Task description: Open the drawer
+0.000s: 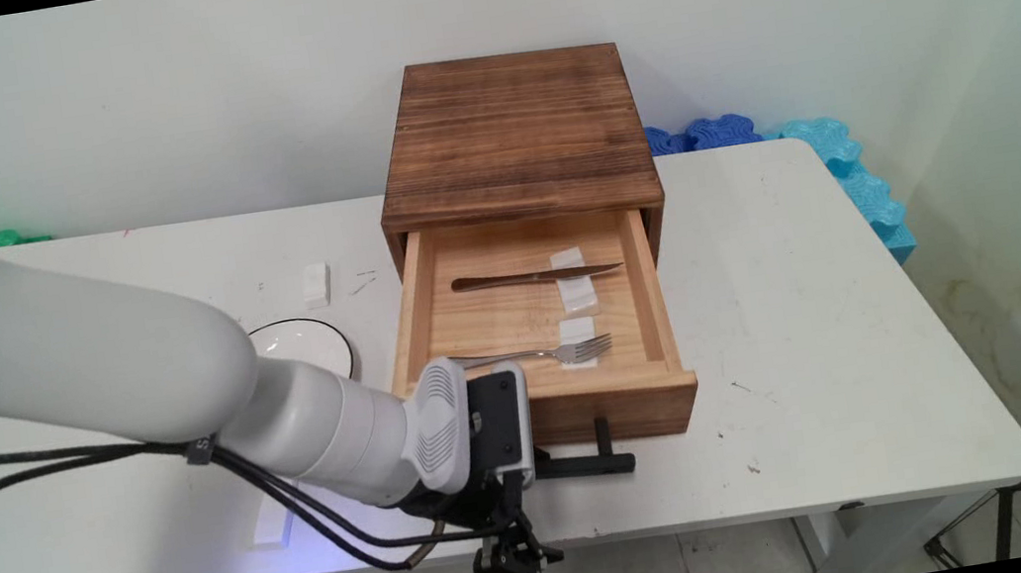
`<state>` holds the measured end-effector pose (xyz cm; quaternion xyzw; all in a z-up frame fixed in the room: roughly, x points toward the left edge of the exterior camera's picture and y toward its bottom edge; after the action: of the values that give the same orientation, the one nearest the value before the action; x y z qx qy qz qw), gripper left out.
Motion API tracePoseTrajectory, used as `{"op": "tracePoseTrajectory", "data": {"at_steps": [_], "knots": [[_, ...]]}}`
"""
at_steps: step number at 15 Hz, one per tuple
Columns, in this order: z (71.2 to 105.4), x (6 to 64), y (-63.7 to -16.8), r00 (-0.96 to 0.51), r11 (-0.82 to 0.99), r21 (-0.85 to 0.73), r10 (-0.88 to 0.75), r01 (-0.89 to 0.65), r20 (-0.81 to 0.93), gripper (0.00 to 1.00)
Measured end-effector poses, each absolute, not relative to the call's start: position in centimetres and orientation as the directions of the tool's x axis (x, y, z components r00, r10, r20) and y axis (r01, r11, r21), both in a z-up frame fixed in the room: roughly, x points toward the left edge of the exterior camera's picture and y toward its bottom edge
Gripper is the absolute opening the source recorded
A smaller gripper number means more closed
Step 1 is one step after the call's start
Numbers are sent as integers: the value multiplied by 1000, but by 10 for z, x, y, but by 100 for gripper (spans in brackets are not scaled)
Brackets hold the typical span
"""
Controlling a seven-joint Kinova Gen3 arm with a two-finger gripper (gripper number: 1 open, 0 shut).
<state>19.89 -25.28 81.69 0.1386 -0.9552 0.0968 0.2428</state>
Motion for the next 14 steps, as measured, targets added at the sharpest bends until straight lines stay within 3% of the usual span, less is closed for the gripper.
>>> {"op": "tracePoseTrajectory", "data": {"at_steps": [14], "knots": [[820, 194, -227, -830, 940, -94, -240, -328, 503, 100]]}}
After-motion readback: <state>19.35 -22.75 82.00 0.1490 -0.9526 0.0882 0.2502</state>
